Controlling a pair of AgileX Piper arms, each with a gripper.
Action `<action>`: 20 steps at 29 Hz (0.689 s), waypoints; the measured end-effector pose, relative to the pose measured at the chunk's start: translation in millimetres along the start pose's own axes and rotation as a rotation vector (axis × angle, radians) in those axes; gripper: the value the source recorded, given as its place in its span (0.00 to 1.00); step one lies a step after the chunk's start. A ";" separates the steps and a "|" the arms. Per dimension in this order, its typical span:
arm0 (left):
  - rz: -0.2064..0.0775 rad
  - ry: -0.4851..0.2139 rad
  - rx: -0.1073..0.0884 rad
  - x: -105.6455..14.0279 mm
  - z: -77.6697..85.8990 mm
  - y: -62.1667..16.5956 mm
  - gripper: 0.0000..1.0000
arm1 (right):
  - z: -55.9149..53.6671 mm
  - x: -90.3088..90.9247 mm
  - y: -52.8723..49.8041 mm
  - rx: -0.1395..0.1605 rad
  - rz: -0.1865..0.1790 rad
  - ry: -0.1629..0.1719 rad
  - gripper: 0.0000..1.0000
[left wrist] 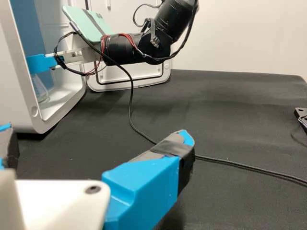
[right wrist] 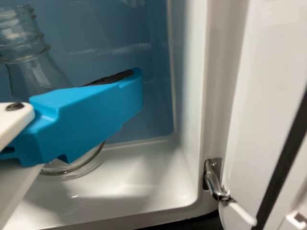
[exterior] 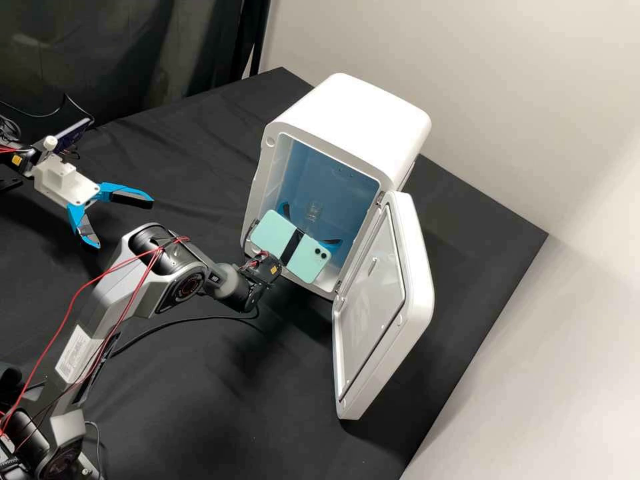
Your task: Place the flask in the incubator
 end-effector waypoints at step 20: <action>0.000 0.000 0.000 0.0 0.0 0.0 1.00 | -1.7 -22.5 4.0 0.021 0.007 0.020 1.00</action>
